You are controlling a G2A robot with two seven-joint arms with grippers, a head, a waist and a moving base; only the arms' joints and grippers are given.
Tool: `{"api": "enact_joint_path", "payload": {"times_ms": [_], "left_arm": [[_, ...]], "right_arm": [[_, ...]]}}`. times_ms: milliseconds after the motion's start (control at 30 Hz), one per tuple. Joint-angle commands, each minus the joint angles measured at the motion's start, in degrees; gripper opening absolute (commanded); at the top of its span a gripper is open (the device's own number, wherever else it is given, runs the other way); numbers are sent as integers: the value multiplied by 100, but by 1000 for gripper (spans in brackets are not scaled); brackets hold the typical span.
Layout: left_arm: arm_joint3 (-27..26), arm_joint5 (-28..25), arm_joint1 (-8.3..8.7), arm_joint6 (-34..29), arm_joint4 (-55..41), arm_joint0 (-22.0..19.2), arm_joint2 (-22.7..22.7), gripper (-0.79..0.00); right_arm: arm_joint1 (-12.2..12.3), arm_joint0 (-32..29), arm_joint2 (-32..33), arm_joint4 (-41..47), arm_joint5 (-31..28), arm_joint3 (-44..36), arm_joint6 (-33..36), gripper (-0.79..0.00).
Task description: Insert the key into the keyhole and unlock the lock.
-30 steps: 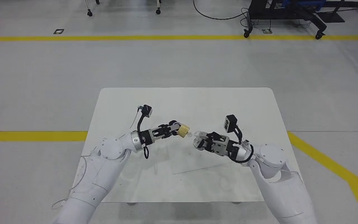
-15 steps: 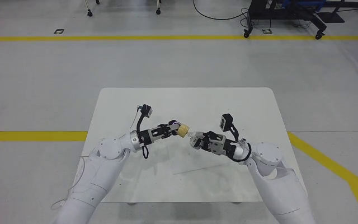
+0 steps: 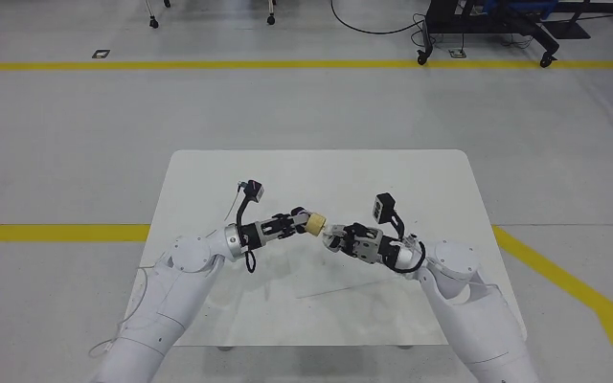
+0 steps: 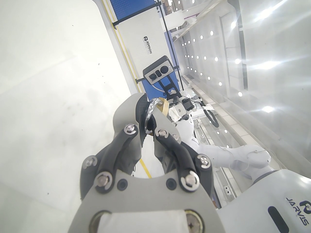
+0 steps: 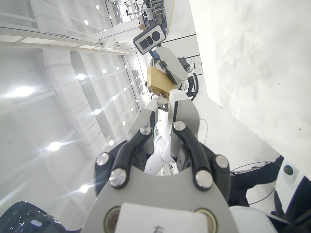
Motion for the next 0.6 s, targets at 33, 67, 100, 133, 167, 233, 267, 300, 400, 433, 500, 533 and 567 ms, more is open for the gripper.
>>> {"api": "enact_joint_path", "payload": {"times_ms": [33,67,100,133,167,233,267,300,400,433,500,533,567], "left_arm": [[4,-20,2,13,12,-5,-3,-785],[6,-28,3,15,17,-6,-2,-785],[6,-36,4,23,18,-7,-4,-785],[7,-45,5,31,30,-8,-5,-785],[5,-58,6,36,37,-10,-6,-785],[0,-100,9,45,53,-10,-10,-785],[-3,-130,11,55,78,-13,-12,-785],[-3,-158,13,71,106,-11,-14,-785],[-26,-227,19,72,193,-7,-1,-785],[-36,-240,20,45,200,-4,10,-785],[-48,-271,21,26,209,0,21,-785],[-49,-291,23,20,223,1,25,-785],[-53,-313,25,15,244,-3,26,-785]], "right_arm": [[-11,33,-1,236,4,105,66,-785],[-15,49,0,310,1,147,94,-785],[-18,62,-3,396,13,191,136,-785],[-21,81,-2,478,26,236,180,-785],[-24,99,1,569,58,292,219,-785],[-29,145,2,751,157,402,305,-785],[-33,167,2,865,228,465,356,-785],[-36,194,5,977,316,528,401,-785],[-50,266,-4,1431,670,736,602,-785],[-56,302,-21,1603,855,820,703,-785],[-67,395,-46,1904,1147,1007,859,-785],[-68,446,-57,1939,1215,1075,878,-785],[-73,469,-75,2052,1309,1159,937,-785]]}}
